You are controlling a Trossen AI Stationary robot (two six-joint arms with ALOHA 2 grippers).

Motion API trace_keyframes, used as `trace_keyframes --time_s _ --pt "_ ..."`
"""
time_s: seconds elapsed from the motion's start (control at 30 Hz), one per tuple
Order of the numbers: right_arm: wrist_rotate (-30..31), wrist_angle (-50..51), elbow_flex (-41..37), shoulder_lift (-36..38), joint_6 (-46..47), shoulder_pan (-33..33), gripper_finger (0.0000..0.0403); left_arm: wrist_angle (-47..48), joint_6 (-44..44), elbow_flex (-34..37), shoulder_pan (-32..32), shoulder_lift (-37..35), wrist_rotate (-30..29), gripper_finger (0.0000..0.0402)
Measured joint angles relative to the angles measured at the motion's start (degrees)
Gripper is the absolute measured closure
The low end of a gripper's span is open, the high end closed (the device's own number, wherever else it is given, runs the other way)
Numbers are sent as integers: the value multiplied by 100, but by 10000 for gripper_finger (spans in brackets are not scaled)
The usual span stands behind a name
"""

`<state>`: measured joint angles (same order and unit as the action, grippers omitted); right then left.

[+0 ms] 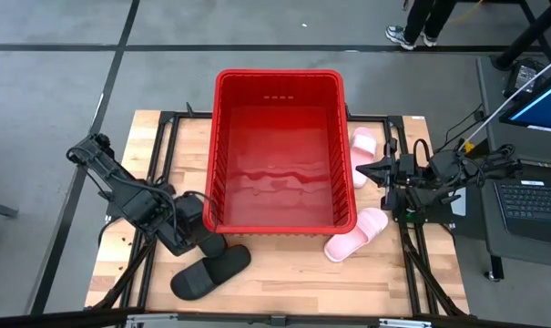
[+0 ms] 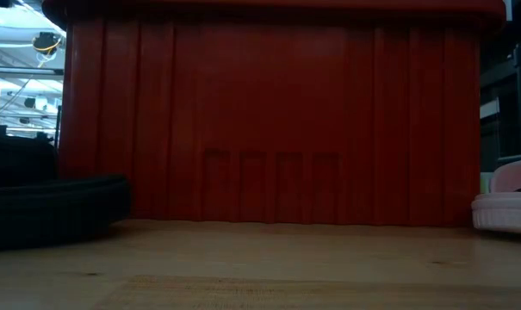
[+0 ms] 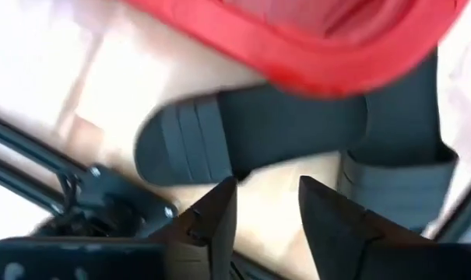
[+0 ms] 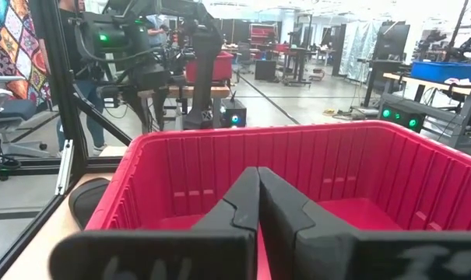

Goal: Pick and place slides into bin
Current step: Put the top left black slide into the red bin

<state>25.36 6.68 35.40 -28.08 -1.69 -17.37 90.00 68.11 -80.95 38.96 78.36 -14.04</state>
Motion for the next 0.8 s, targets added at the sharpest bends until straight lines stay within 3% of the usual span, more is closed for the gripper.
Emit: trace_keyframes --time_s 0.1,0.4,0.8 --pt "0 2 0 0 0 -1 392 0 -161 0 0 50 -297 253" --pt "-2 170 0 0 13 0 392 -2 -472 0 238 619 -258 247" --pt "-4 193 0 2 15 -1 392 -15 441 0 459 1543 -353 247"
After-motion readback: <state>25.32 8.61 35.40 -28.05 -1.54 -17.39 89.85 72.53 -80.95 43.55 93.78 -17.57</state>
